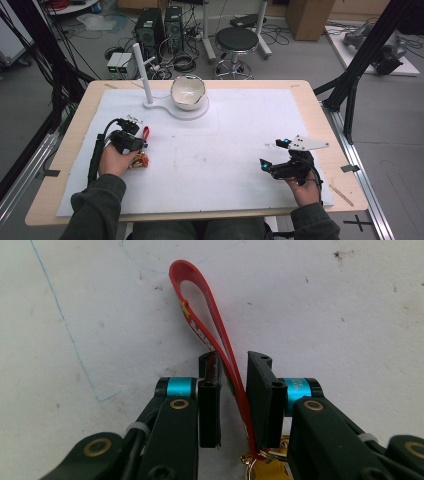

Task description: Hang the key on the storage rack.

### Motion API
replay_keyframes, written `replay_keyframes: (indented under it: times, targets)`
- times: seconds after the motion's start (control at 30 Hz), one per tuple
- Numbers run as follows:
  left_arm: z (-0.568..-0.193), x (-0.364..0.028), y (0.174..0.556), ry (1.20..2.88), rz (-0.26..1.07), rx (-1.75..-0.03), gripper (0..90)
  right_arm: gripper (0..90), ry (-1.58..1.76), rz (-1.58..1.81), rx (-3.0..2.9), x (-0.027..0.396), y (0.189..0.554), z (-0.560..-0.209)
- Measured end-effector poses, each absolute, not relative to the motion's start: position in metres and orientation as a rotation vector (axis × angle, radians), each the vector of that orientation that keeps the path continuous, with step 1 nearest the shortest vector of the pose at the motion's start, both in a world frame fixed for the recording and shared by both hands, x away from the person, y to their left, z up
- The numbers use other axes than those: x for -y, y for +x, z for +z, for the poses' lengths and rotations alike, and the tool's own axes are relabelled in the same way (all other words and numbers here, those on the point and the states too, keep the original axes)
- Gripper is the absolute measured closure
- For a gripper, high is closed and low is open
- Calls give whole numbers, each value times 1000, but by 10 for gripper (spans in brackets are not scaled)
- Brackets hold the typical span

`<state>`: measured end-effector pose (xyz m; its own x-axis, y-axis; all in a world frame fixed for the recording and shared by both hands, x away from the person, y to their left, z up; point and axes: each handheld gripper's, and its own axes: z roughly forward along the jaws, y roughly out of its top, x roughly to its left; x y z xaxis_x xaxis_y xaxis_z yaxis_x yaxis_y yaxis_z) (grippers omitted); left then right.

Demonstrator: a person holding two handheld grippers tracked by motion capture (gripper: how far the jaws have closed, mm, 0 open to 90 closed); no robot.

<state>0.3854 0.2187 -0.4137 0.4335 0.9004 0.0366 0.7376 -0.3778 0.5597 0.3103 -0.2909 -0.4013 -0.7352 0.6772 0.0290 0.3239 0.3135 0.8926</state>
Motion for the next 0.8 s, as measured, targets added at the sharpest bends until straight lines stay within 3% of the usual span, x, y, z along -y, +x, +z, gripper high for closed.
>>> replay_keyframes:
  times: [0.4,0.8]
  targets:
    - [-415,-217,386,2238,460,-1393,852,40,894,1399,-2224,292,309,-401]
    - [-414,-215,383,2242,496,-1381,861,40,889,1403,-2222,293,309,-401]
